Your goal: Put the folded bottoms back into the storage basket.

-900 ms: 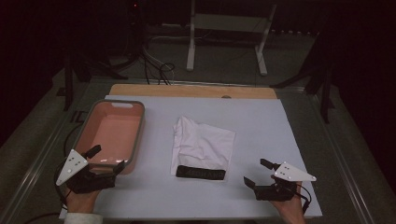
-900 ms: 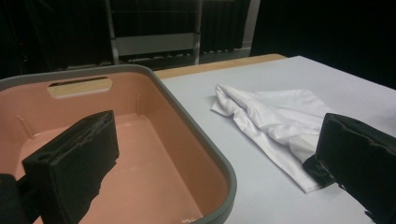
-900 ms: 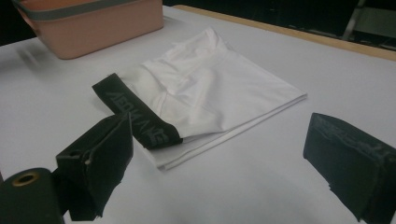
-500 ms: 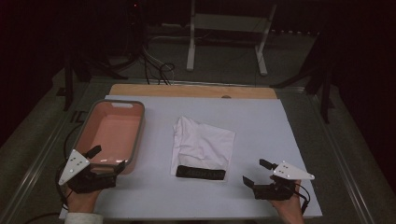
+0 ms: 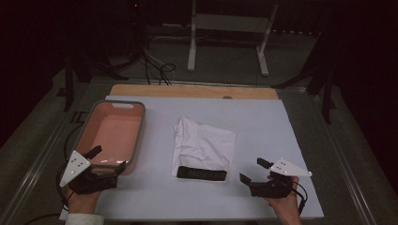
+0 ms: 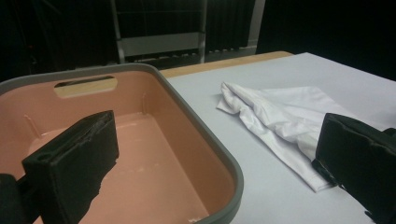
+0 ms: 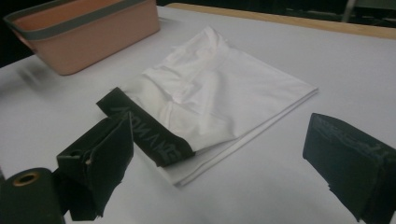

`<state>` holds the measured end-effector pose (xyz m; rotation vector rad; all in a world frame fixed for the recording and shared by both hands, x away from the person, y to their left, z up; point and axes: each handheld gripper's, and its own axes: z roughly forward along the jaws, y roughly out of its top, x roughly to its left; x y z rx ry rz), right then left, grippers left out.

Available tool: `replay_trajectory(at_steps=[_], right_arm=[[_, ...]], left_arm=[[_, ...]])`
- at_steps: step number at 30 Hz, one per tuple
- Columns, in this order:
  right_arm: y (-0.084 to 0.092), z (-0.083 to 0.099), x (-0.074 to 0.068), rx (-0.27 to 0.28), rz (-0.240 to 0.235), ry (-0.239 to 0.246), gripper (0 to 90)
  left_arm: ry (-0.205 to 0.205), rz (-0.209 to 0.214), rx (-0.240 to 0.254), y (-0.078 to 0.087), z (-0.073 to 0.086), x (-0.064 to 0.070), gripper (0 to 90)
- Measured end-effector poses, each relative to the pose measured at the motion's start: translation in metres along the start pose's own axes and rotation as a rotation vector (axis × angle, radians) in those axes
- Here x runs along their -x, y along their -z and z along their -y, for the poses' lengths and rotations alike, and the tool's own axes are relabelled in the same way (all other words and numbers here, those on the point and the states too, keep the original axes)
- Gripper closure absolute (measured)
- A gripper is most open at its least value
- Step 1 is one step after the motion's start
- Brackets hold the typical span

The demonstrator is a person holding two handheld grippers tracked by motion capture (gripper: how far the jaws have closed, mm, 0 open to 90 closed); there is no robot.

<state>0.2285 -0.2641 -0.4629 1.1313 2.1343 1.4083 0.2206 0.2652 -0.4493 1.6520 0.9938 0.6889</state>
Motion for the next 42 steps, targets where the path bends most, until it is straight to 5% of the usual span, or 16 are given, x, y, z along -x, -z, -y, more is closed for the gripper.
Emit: replay_trajectory(at_steps=[19,42], right_arm=[[-0.019,-0.016,-0.011,-0.027,0.012,-0.029,8.6],[-0.066,-0.019,-0.024,-0.125,0.024,-0.047,8.8]], left_arm=[[-0.017,0.005,-0.021,-0.004,0.002,0.005,0.3],[-0.025,-0.002,-0.022,-0.005,0.002,0.006,0.3]])
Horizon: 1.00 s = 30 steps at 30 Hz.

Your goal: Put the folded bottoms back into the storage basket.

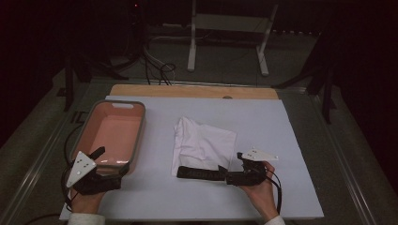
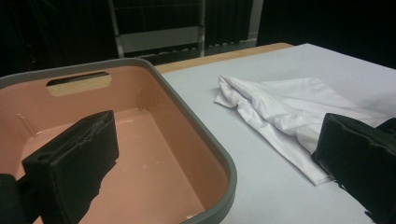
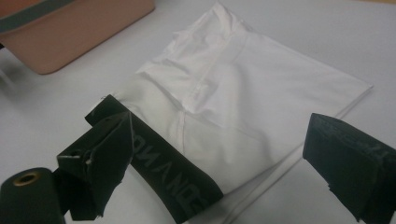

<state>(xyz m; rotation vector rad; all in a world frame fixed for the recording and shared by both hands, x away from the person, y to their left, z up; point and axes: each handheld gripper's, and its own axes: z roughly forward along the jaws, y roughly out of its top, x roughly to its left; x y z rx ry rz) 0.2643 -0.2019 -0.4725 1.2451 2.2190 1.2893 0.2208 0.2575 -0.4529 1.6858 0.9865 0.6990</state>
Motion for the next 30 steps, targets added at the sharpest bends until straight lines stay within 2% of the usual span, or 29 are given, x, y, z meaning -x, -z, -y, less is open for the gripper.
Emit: replay_trajectory(at_steps=[12,15,25,30], right_arm=[[-0.02,0.003,-0.003,-0.042,0.029,-0.01,9.7],[-0.022,0.005,-0.003,-0.054,0.041,-0.004,9.8],[-0.027,0.009,-0.001,-0.089,0.053,-0.027,12.1],[-0.03,0.012,-0.001,-0.127,0.064,-0.03,13.9]], left_arm=[[-0.001,-0.003,0.004,0.001,0.0,-0.001,0.3],[0.0,-0.004,0.005,0.001,0.0,-0.001,0.3],[0.0,0.0,0.004,0.001,0.0,-0.001,0.3],[-0.001,-0.001,0.004,0.001,0.0,-0.001,0.3]])
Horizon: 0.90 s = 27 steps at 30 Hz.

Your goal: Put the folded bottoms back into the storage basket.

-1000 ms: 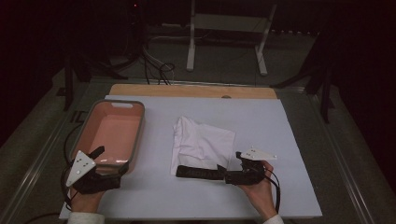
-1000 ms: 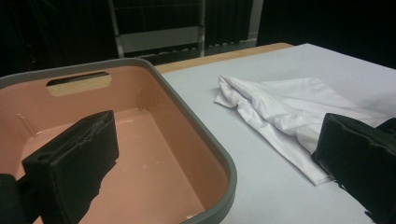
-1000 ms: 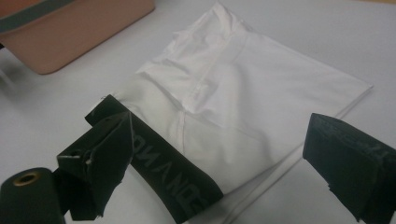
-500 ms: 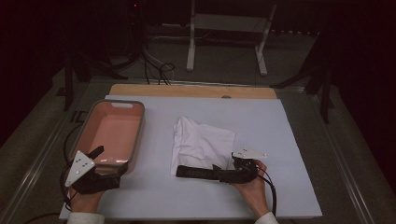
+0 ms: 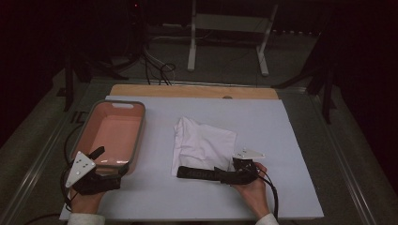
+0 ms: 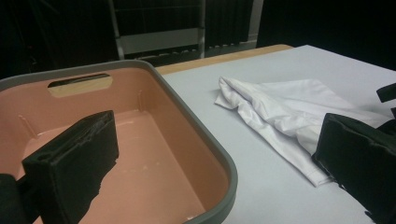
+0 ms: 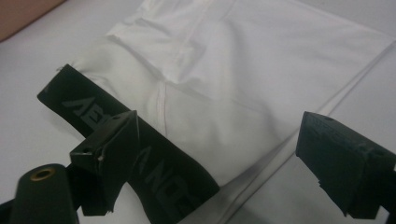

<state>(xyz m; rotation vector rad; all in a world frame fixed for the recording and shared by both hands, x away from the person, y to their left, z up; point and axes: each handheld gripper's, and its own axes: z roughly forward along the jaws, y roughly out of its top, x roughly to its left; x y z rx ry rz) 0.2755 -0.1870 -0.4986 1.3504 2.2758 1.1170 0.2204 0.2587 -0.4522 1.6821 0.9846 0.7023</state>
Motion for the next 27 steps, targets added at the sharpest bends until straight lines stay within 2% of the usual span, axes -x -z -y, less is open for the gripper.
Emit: replay_trajectory(at_steps=[4,5,10,27], right_arm=[[-0.001,0.001,-0.001,-0.012,0.004,-0.001,14.7],[-0.002,0.002,-0.001,-0.021,0.024,0.001,15.9],[-0.006,0.004,-0.001,-0.044,0.034,-0.006,17.6],[-0.014,0.01,0.003,-0.116,0.048,-0.079,24.5]], left_arm=[[0.0,0.0,0.001,0.0,0.0,0.0,0.3],[0.0,0.001,0.001,0.0,0.0,0.0,0.3],[-0.001,0.001,0.001,0.0,0.0,0.0,0.3],[-0.003,0.003,0.001,0.0,0.0,0.0,0.3]])
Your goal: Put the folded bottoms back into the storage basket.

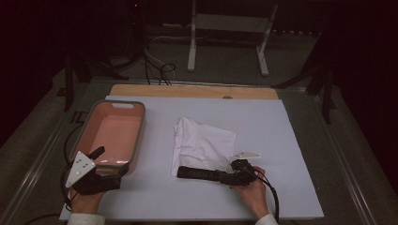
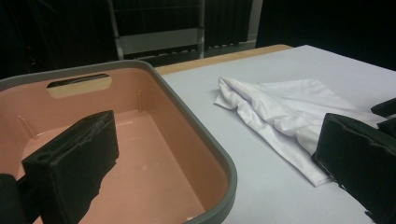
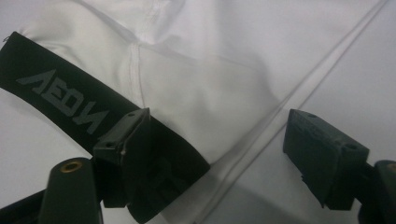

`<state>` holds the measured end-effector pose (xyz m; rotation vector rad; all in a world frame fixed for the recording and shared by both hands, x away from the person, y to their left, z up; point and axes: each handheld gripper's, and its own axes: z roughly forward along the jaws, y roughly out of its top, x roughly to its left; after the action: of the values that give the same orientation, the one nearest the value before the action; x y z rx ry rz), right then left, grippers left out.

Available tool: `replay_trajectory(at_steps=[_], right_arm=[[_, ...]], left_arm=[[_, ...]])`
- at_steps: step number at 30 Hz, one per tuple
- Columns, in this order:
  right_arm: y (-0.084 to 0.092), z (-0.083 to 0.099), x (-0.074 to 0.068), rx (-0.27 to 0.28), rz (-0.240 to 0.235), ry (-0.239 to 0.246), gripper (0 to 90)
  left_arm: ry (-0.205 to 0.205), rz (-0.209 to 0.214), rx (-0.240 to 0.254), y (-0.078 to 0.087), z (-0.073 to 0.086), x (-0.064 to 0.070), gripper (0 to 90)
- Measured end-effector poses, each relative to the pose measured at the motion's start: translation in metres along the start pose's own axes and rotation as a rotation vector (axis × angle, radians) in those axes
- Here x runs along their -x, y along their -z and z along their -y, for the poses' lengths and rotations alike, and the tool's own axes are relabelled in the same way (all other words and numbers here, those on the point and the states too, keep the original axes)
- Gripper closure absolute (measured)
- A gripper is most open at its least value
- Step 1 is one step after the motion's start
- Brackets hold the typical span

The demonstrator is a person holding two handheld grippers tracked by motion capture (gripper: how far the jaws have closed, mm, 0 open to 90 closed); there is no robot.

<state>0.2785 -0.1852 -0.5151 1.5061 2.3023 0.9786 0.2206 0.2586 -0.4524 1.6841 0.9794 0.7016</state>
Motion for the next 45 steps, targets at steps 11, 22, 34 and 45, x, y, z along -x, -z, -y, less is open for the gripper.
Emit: replay_trajectory(at_steps=[11,22,34,45], right_arm=[[0.002,0.0,-0.004,-0.017,-0.046,-0.016,50.8],[0.001,-0.01,0.0,-0.093,-0.102,-0.128,71.6],[0.012,-0.015,0.015,-0.123,-0.069,-0.13,77.7],[0.013,-0.009,0.012,-0.118,-0.019,-0.105,59.1]], left_arm=[[-0.001,0.0,-0.005,-0.001,0.0,0.002,0.3],[-0.012,-0.003,-0.014,-0.003,0.001,0.004,0.3],[-0.013,-0.009,-0.011,-0.002,0.0,0.003,0.3],[-0.016,-0.005,-0.015,-0.003,0.0,0.004,0.3]])
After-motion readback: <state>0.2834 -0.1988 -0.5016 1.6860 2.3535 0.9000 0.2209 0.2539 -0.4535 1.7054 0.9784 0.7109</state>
